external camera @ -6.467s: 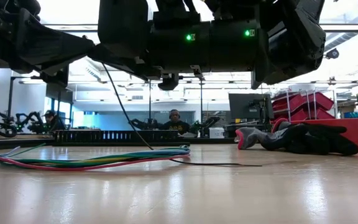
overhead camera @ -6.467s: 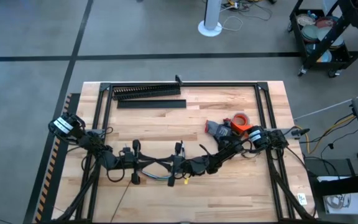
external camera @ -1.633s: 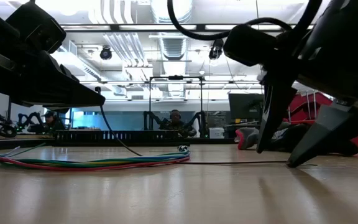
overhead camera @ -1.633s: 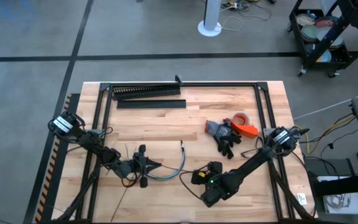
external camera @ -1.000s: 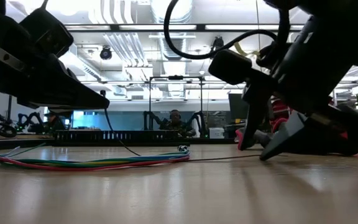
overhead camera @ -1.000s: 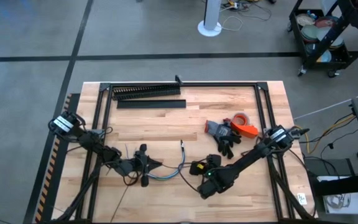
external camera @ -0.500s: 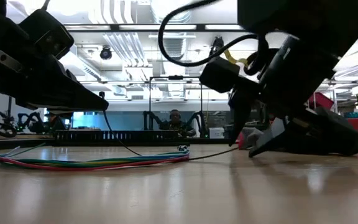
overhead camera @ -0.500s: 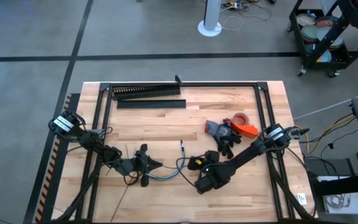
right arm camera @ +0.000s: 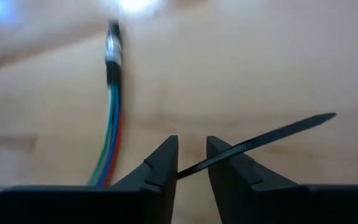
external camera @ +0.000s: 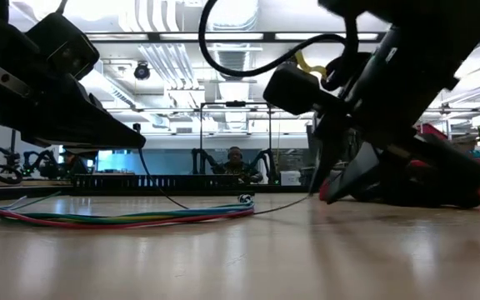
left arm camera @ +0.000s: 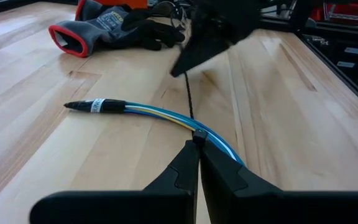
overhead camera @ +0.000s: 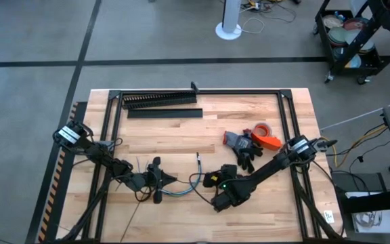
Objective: Ziptie cables
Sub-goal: Wrap the black zip tie on the cable
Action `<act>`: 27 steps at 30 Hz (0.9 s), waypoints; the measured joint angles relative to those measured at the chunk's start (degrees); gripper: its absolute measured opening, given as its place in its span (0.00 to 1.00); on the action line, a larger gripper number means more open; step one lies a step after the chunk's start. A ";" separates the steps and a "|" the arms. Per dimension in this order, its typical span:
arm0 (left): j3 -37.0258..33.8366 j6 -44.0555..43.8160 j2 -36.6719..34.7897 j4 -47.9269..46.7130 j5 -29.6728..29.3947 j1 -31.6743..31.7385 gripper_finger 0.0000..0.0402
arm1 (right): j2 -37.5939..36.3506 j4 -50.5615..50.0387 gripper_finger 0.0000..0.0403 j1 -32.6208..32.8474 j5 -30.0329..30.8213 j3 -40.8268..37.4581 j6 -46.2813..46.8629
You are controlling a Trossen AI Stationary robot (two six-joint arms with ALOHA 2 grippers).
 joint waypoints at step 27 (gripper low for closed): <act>-0.02 -0.02 -0.02 -0.21 -0.04 0.00 0.00 | 1.21 8.98 0.18 1.66 -3.45 0.68 3.87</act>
